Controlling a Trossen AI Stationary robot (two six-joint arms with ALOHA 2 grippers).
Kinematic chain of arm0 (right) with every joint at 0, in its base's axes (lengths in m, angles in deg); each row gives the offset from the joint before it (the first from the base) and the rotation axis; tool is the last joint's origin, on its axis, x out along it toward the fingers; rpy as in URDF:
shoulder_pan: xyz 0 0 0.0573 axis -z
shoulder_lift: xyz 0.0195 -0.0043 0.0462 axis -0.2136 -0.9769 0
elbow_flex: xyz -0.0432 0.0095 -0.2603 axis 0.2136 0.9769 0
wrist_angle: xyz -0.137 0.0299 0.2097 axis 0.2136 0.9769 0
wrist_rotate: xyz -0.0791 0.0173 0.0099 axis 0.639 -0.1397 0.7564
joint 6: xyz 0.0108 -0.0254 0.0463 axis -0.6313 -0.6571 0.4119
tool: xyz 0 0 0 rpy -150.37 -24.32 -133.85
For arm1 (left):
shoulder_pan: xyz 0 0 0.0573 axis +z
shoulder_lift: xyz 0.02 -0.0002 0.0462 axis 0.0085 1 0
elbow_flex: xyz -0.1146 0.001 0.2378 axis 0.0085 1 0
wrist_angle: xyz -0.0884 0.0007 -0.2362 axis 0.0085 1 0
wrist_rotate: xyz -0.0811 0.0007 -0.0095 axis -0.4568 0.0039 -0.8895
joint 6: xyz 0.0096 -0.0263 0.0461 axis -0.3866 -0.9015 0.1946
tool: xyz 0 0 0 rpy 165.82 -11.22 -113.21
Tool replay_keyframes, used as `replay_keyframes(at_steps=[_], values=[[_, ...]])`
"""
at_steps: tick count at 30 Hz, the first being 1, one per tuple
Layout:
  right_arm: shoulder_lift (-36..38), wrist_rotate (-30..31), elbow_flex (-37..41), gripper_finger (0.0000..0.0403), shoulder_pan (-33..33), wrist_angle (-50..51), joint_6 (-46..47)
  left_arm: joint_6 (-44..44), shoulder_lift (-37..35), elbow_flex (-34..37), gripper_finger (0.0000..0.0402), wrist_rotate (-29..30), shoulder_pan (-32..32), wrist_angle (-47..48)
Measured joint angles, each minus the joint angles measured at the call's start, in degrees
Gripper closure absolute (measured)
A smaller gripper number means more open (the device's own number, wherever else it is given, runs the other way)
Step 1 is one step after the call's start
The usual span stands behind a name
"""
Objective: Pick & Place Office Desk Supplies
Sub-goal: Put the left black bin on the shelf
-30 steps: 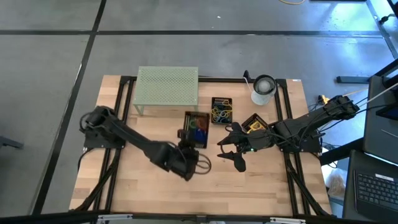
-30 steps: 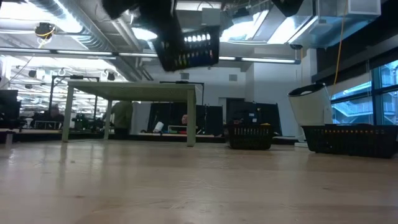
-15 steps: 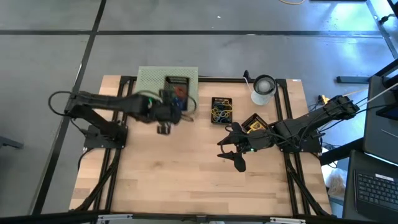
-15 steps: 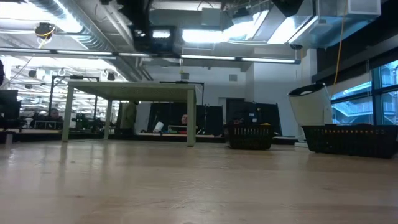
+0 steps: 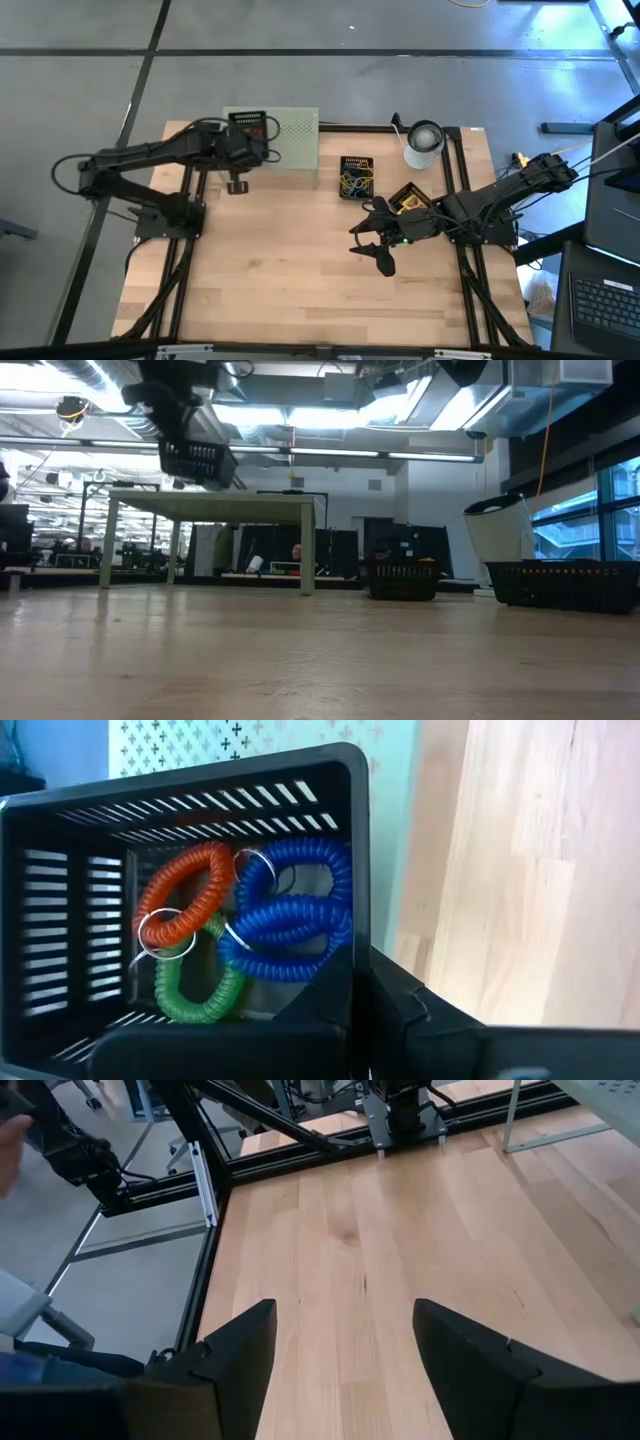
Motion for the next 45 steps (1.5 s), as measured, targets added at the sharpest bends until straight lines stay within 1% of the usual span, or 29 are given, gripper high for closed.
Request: replay_keyframes(at_steps=[4,10,15,19,24,30,35,41,45], values=[[0.0,0.0,0.0,0.0166,0.0,0.0,0.0,1.4,-5.3,6.1,0.0397,-0.7,1.9,-3.0],[0.0,0.0,0.0,0.0166,0.0,0.0,0.0,2.6,-10.2,10.6,0.0395,-1.1,4.5,-2.3],[0.0,0.0,0.0,0.0166,0.0,0.0,0.0,5.6,-12.0,10.7,0.0394,-1.3,7.4,-1.1],[0.0,0.0,0.0,0.0166,0.0,0.0,0.0,6.5,-12.0,10.7,0.0394,-3.8,9.8,-0.8],[0.0,0.0,0.0,0.0166,0.0,0.0,0.0,8.1,-11.6,10.7,0.0394,-4.1,12.1,0.9],[0.0,0.0,0.0,0.0165,0.0,0.0,0.0,10.6,-11.6,10.7,0.0393,-5.2,14.5,1.1],[0.0,0.0,0.0,0.0165,0.0,0.0,0.0,12.8,-11.6,10.7,0.0392,-5.3,15.2,1.1],[0.0,0.0,0.0,0.0165,0.0,0.0,0.0,11.3,-11.6,10.7,0.0375,-5.0,15.2,1.1],[0.0,0.0,0.0,0.0165,0.0,0.0,0.0,8.1,-11.6,10.7,0.0349,-4.8,15.2,1.1]])
